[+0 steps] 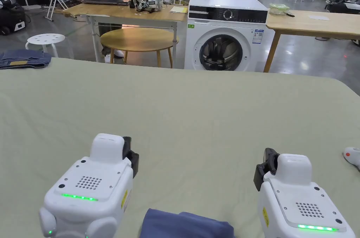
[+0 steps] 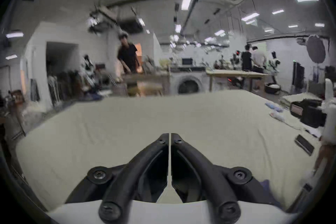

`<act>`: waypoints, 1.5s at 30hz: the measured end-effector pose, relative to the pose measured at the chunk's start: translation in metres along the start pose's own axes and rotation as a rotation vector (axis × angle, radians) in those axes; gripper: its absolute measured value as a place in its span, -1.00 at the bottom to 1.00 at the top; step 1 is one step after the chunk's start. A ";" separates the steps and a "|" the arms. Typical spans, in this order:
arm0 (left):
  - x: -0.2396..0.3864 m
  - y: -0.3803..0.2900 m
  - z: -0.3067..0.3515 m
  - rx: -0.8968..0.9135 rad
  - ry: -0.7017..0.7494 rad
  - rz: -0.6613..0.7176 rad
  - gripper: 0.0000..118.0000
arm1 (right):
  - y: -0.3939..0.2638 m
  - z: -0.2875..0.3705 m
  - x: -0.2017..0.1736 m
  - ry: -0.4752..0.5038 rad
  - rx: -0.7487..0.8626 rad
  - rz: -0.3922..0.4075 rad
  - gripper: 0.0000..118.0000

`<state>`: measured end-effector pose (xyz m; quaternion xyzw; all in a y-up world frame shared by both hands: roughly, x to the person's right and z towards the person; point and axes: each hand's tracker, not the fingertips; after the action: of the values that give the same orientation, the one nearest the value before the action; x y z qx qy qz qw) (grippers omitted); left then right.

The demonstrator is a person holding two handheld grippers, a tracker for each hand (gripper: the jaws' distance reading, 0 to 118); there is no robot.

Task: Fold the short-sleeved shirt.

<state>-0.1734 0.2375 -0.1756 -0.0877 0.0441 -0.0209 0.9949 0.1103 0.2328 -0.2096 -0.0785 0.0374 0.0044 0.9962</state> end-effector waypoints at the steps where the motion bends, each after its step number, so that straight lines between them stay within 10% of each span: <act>1: -0.001 -0.001 0.002 0.013 0.028 -0.015 -1.00 | 0.002 0.001 -0.001 0.000 0.011 0.001 -1.00; 8: -0.007 -0.002 0.012 0.042 0.076 0.002 -1.00 | 0.006 0.014 -0.006 0.016 0.017 0.015 -1.00; 20: -0.022 -0.021 0.023 -0.036 0.045 0.041 -1.00 | -0.097 0.045 -0.048 0.213 -0.447 0.080 -1.00; 29: -0.036 -0.040 0.030 -0.139 0.034 0.061 -1.00 | -0.133 0.015 -0.051 0.154 -0.604 0.028 -1.00; 42: -0.091 -0.074 -0.011 -0.765 -0.590 0.421 -1.00 | -0.131 0.010 -0.049 0.170 -0.615 0.043 -1.00; 45: -0.104 -0.086 -0.030 -0.825 -0.686 0.574 -0.30 | -0.132 0.010 -0.046 0.175 -0.617 0.039 -1.00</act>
<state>-0.2827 0.1525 -0.1806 -0.4523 -0.2527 0.2965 0.8022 0.0668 0.1040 -0.1762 -0.3761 0.1213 0.0280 0.9182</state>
